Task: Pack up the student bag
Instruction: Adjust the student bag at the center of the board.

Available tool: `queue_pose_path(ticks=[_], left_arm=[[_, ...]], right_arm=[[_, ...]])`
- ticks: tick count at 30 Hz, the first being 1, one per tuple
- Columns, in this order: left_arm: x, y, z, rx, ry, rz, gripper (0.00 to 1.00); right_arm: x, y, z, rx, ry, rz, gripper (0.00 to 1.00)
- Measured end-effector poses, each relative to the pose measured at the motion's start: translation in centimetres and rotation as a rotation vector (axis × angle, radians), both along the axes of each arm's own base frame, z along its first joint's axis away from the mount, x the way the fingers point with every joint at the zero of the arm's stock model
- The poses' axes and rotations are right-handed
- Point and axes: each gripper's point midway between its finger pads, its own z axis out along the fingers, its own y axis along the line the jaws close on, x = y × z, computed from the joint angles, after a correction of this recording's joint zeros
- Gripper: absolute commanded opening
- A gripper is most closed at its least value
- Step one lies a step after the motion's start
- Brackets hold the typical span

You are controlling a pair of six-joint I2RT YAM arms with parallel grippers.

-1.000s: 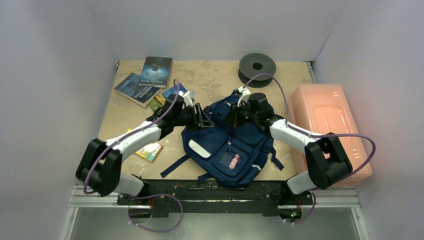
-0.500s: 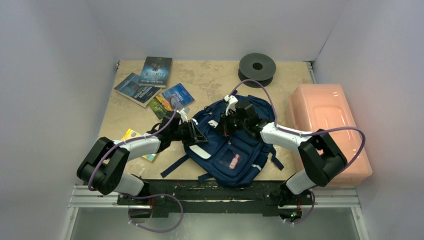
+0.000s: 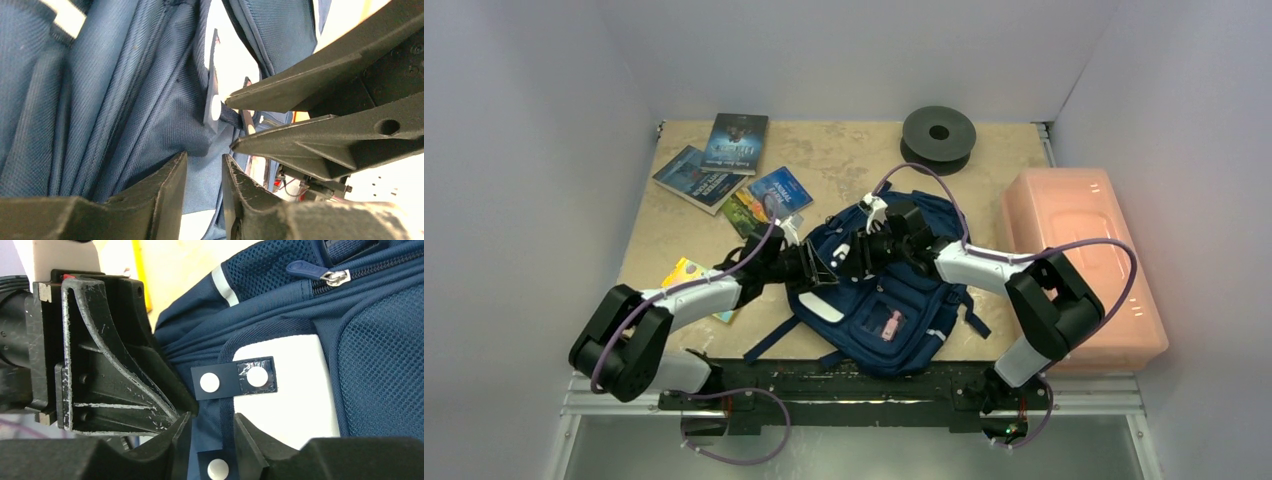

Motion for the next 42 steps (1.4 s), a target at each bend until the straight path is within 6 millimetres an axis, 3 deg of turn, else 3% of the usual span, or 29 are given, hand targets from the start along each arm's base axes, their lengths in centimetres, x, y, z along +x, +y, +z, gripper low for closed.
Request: queue_pose_path(ticks=[4,11,14,17,20,23,27,29,32,35,39,42], left_arm=[[-0.5,0.6,1.3,0.033,-0.025,-0.016,0.44],[-0.3,1.8,7.8,0.056,-0.188,-0.011,0.54],[-0.6,2.0,9.2,0.034,-0.22,-0.007,0.56],[-1.3,1.8,8.3,-0.004,-0.197,-0.002,0.58],[-2.7,1.6,4.3,-0.021,-0.092,0.005,0.56],[-3.9,1.0,0.9,-0.005,0.024,-0.006,0.53],[-3.1,0.3,0.5,-0.026,0.034,-0.001,0.54],[-2.6,0.4,0.2,-0.029,0.049,0.005,0.56],[-1.3,1.2,0.3,-0.01,0.047,0.024,0.65],[-0.6,2.5,1.0,0.059,-0.001,0.027,0.74],[0.5,4.1,3.9,0.194,-0.098,0.014,0.75],[1.4,3.7,6.6,0.184,-0.163,0.0,0.75]], right_arm=[[-1.2,-0.1,1.2,0.069,0.108,0.023,0.51],[0.6,-1.5,4.1,0.126,0.111,-0.032,0.45],[1.2,-1.3,4.1,0.152,0.101,-0.058,0.42],[0.5,-0.7,1.4,0.157,0.143,-0.056,0.4],[-0.2,-0.1,-1.6,0.155,0.211,-0.05,0.4],[0.1,0.0,-1.3,0.158,0.204,-0.048,0.41],[1.5,-1.2,0.7,0.108,0.146,-0.087,0.45],[3.4,-2.8,2.7,0.07,0.07,-0.158,0.48],[6.2,-6.0,5.8,0.003,-0.046,-0.305,0.59],[7.2,-9.7,7.5,-0.072,-0.102,-0.469,0.67],[6.9,-15.3,7.6,-0.152,-0.115,-0.66,0.72],[7.0,-18.7,6.4,-0.199,-0.082,-0.767,0.71]])
